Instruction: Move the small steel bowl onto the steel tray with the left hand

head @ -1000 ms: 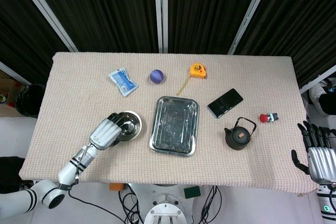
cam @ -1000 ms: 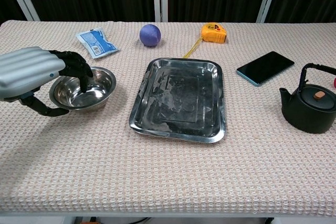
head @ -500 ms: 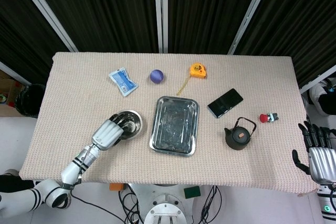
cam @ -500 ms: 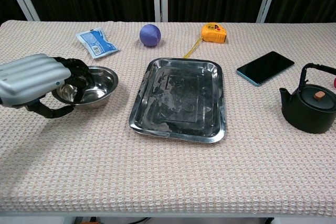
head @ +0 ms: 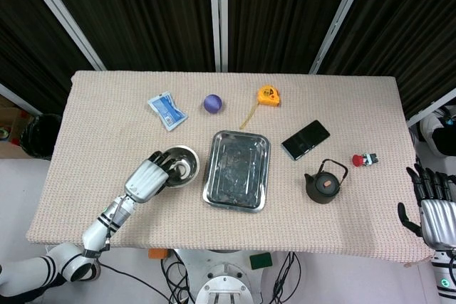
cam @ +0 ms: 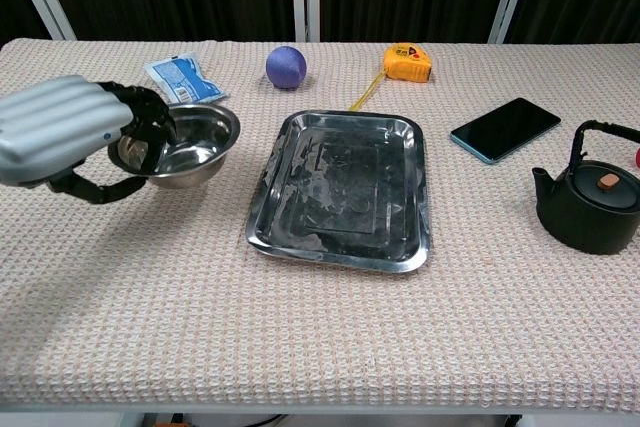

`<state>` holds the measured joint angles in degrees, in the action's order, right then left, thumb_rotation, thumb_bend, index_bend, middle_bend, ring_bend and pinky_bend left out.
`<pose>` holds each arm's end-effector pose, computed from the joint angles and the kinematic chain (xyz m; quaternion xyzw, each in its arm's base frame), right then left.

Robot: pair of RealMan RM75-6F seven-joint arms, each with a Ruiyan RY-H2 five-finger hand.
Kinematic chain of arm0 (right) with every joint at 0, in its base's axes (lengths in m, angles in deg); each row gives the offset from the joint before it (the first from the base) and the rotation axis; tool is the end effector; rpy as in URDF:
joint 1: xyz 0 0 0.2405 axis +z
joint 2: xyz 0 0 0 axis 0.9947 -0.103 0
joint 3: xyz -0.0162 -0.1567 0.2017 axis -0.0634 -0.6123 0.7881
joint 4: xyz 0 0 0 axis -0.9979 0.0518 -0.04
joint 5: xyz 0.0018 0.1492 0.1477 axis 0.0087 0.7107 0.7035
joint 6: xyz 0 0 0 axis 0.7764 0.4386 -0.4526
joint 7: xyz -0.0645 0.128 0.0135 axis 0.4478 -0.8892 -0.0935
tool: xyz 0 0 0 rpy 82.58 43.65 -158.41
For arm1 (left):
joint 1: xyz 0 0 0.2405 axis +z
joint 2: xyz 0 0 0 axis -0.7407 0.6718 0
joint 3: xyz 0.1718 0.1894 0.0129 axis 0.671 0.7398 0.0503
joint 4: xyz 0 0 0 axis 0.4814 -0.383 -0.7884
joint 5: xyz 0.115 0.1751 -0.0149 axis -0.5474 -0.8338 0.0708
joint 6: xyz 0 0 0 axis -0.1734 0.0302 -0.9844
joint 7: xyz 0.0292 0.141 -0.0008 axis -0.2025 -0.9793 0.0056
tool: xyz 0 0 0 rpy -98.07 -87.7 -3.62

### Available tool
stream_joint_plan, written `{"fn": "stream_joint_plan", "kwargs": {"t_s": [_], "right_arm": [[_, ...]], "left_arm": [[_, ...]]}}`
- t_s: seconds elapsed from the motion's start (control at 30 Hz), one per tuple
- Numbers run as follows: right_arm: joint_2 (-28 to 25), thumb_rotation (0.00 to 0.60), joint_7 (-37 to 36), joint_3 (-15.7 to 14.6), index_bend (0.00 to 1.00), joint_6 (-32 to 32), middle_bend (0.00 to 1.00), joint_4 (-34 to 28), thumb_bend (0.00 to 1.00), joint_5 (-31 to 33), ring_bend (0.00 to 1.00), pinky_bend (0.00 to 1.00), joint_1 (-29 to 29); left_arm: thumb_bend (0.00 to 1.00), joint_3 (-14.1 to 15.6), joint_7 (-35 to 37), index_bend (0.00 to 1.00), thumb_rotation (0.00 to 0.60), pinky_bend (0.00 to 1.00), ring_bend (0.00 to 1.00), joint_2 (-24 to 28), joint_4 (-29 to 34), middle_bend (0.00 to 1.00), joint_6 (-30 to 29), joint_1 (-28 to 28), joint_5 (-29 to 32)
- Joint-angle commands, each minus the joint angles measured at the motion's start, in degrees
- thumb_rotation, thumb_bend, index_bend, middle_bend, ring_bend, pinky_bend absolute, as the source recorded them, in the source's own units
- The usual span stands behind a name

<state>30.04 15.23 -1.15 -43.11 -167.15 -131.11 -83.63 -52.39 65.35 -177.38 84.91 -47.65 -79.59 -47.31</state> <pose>-0.3369 -0.1559 0.1572 0.5791 -0.3786 0.3904 0.6074 -0.1992 0.2830 -0.0131 -0.8010 -0.1842 -0.3886 0.4164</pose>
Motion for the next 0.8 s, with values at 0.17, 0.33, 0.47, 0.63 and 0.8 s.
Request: {"fn": "stream_joint_plan", "kwargs": {"t_s": [0.17, 0.33, 0.47, 0.63, 0.8], "right_arm": [[0.2, 0.6, -0.1, 0.0, 0.0, 0.2, 0.0, 0.2, 0.46, 0.3, 0.0, 0.0, 0.0], [0.3, 0.6, 0.0, 0.2, 0.0, 0.8, 0.0, 0.3, 0.46, 0.6, 0.0, 0.0, 0.2], [0.2, 0.6, -0.1, 0.3, 0.0, 1.0, 0.0, 0.2, 0.46, 1.0, 0.0, 0.0, 0.2], [-0.1, 0.6, -0.7, 0.4, 0.0, 0.8, 0.0, 0.5, 0.46, 1.5, 0.0, 0.0, -0.1], [-0.3, 0.6, -1.7, 0.5, 0.0, 0.5, 0.0, 1.1, 0.46, 1.8, 0.0, 0.0, -0.4]], "left_arm": [[0.54, -2.6, -1.7, 0.77, 0.6, 0.28, 0.18, 0.7, 3.9, 0.33, 1.3, -3.7, -1.4], [0.54, -4.2, -3.6, 0.78, 0.6, 0.28, 0.19, -3.1, 3.1, 0.34, 5.9, -7.6, -0.8], [0.54, -5.3, -3.7, 0.78, 0.6, 0.28, 0.19, -7.4, 0.6, 0.34, 9.8, -10.9, 0.0], [0.54, -6.5, -5.2, 0.79, 0.6, 0.28, 0.19, -12.8, -4.4, 0.34, 10.8, -13.2, 1.0], [0.54, -6.5, -4.5, 0.73, 0.6, 0.28, 0.18, -15.2, -7.8, 0.34, 9.9, -13.6, 1.5]]}}
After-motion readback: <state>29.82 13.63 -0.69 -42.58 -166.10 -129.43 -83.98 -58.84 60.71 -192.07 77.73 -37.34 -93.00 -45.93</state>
